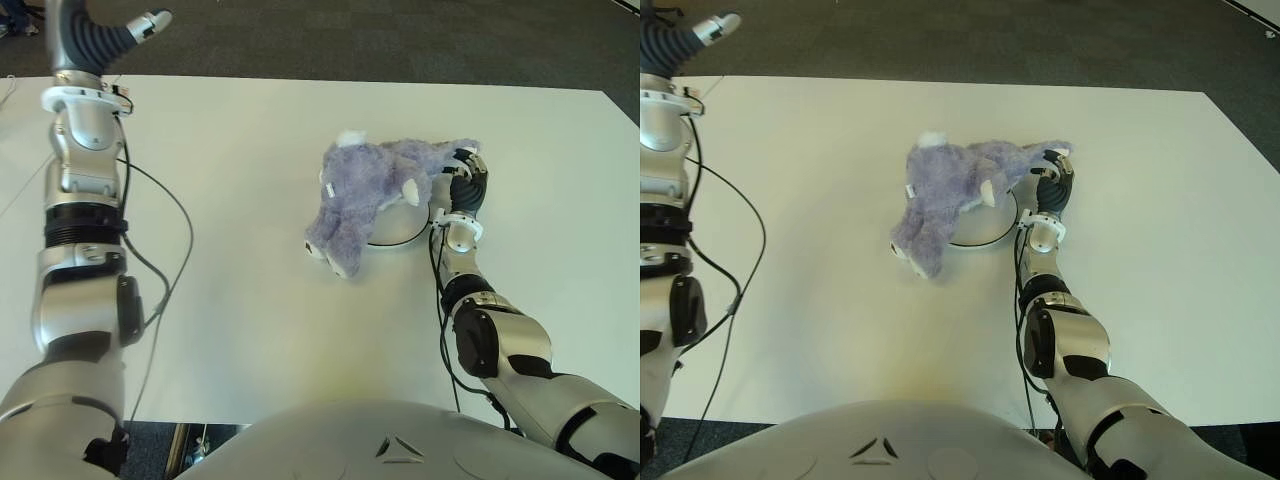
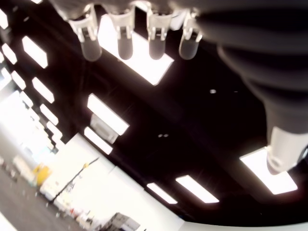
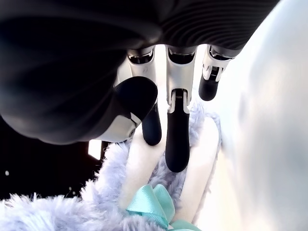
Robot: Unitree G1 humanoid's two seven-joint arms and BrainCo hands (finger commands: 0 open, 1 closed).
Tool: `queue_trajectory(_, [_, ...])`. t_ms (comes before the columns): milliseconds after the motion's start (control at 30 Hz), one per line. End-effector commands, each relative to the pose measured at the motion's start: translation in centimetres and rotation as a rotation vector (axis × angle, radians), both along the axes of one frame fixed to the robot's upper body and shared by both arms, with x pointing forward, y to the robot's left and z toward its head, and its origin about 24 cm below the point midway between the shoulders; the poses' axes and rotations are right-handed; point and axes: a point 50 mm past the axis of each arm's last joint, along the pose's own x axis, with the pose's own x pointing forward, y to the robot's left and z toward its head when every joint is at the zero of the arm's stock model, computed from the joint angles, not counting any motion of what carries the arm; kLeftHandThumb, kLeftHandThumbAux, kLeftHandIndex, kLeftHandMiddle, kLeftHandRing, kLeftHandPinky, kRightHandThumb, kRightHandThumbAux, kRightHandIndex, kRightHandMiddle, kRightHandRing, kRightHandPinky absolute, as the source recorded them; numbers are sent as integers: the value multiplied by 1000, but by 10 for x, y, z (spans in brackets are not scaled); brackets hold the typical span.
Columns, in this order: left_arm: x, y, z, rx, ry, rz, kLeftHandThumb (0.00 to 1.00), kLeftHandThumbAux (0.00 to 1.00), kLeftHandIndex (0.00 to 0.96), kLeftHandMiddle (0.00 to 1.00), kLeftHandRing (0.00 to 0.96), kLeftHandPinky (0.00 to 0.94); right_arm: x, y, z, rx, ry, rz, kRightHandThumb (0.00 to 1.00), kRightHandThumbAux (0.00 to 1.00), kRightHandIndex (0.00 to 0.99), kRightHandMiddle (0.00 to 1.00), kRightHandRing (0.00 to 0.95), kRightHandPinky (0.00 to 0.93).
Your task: Put the doll into the plate.
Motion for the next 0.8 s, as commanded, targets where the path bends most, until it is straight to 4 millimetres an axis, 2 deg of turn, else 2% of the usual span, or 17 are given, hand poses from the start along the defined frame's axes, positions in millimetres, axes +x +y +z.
queue_trajectory(33, [-36,-105,-214,-682,793,-167,0,538,0,0,0,0,-100,19,-115,179,499,-37,1000,658,280,262,463,44])
queue_trajectory(133, [-51,-116,-231,-711,833,-192,0,536,0,0,0,0,-101,19,-115,192,493,-41,1000,658,275,267,462,65])
queue_trajectory(167, [-56,-119,-236,-716,846,-200,0,534,0,0,0,0,-101,18,-115,196,491,-41,1000,658,270,275,462,107])
queue_trajectory(267, [-67,-128,-247,-721,897,-234,0,528,0,0,0,0,-102,18,-116,209,485,-39,1000,659,263,282,462,150])
queue_trajectory(300, [-69,-130,-249,-720,911,-242,0,522,0,0,0,0,-102,17,-116,214,482,-37,1000,660,253,293,462,260])
queue_trajectory(400, [-76,-133,-255,-710,943,-260,0,517,0,0,0,0,-103,17,-116,225,475,-33,1000,660,246,301,462,317])
queue_trajectory(800, [-107,-129,-280,-748,1012,-255,0,494,0,0,0,0,-106,10,-117,198,482,-38,1000,663,234,329,462,324])
